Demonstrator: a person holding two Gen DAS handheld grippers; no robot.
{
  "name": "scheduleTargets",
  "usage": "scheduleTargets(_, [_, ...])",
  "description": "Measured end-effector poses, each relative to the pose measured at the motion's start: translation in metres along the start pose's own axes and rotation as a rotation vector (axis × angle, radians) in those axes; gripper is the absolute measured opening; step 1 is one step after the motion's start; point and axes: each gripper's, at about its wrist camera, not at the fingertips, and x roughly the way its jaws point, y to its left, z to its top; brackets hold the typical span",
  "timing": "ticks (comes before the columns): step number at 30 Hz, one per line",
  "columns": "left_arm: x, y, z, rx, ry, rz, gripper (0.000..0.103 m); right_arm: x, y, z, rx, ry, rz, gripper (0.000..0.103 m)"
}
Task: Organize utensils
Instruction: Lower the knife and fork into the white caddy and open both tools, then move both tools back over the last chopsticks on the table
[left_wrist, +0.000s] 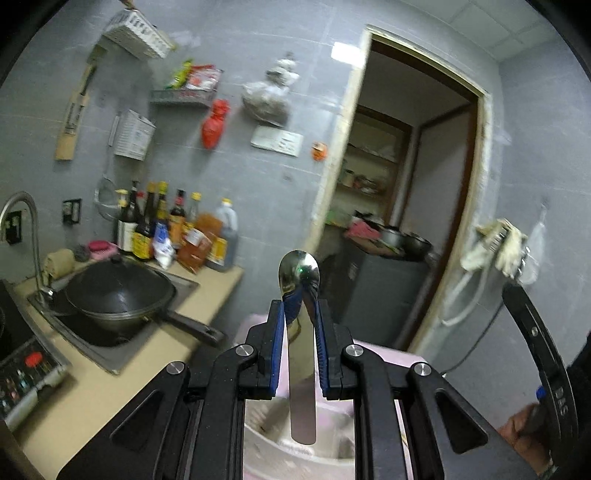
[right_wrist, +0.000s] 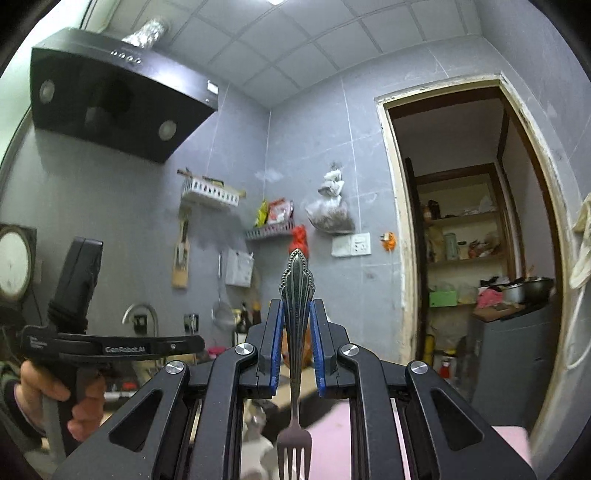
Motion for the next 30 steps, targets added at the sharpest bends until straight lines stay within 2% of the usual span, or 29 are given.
scheduleTargets(6, [0.022,0.021,0.003,-0.007,0.000,0.034,0.013,0.032,0.006,-0.020,0.014,0.040,0.018,0.012])
scheduleTargets(14, [0.039,0.025,-0.029,0.037,0.050,0.067,0.013,0.040,0.003,-0.052,0.046,0.126,0.025,0.012])
scheduleTargets(18, [0.041,0.020,-0.048,0.090,0.072,0.091,0.013,0.039,0.002,-0.066,0.056,0.169,0.045,0.012])
scheduleTargets(23, [0.044,0.020,-0.070,0.093,0.166,0.031,0.014,0.030,-0.004,-0.079,0.059,0.257,0.052,0.013])
scheduleTargets(26, [0.042,0.019,-0.079,0.062,0.204,-0.022,0.016,0.021,-0.012,-0.081,0.081,0.290,0.044,0.022])
scheduleTargets(27, [0.041,0.018,-0.080,0.057,0.202,-0.031,0.021,0.019,-0.014,-0.080,0.087,0.292,0.040,0.026])
scheduleTargets(28, [0.037,0.016,-0.081,0.052,0.194,-0.042,0.031,0.015,-0.017,-0.079,0.094,0.296,0.032,0.029])
scheduleTargets(30, [0.032,0.012,-0.082,0.038,0.172,-0.056,0.044,0.009,-0.024,-0.075,0.107,0.298,0.017,0.029])
